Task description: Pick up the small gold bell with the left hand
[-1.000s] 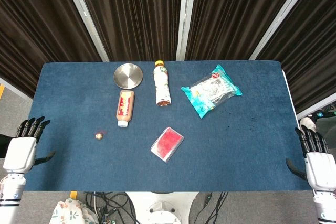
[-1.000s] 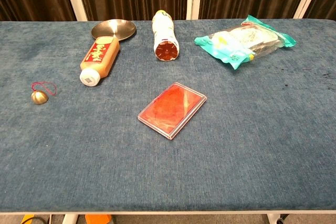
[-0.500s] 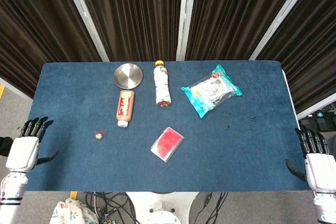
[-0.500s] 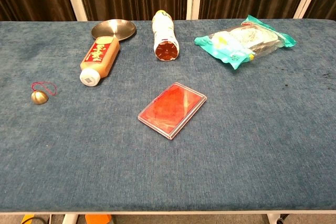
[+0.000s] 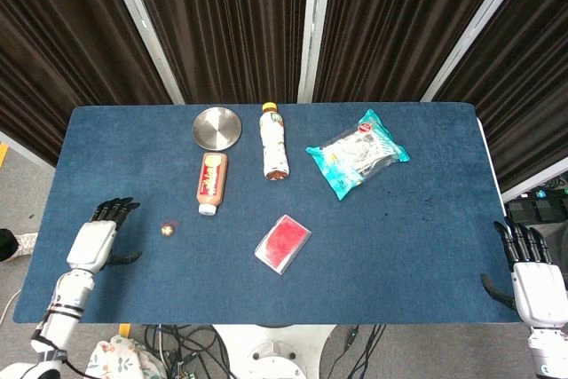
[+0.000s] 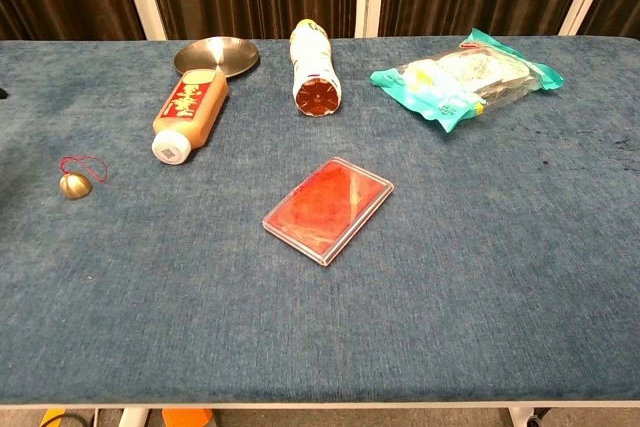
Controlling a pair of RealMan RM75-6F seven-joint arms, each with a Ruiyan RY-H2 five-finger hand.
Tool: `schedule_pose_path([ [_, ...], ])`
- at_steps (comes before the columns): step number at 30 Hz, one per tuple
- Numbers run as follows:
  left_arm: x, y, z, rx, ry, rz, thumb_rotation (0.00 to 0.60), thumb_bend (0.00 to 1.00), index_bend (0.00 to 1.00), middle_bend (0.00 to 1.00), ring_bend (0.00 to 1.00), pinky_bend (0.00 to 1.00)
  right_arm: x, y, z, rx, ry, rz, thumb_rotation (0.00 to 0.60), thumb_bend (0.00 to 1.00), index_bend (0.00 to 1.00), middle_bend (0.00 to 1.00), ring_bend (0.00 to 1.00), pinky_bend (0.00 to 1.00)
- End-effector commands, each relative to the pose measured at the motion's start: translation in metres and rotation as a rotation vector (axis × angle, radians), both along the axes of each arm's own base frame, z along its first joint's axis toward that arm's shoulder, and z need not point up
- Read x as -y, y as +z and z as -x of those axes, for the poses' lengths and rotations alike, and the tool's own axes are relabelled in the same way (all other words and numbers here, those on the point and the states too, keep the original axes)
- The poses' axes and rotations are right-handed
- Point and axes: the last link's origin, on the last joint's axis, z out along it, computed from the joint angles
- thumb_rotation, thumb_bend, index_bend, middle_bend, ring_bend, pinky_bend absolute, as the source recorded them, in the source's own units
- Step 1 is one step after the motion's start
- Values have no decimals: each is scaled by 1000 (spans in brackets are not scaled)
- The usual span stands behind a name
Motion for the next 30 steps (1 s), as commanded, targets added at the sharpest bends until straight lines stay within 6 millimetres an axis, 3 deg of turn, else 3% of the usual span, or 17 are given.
schedule_pose_path([
  [1, -8, -6, -3, 3, 3, 3, 600, 159, 176, 60, 0, 0, 0, 0, 1, 2, -1, 1, 600, 188, 0, 0, 0, 22],
  [15, -27, -35, -5, 43, 56, 92, 600, 159, 233, 63, 0, 0, -1, 7, 5, 1, -5, 25, 600, 207, 0, 0, 0, 23],
  [30, -41, -42, -10, 19, 42, 111, 600, 244, 333, 79, 0, 0, -1, 5, 9, 5, -15, 10, 600, 260, 0, 0, 0, 22],
])
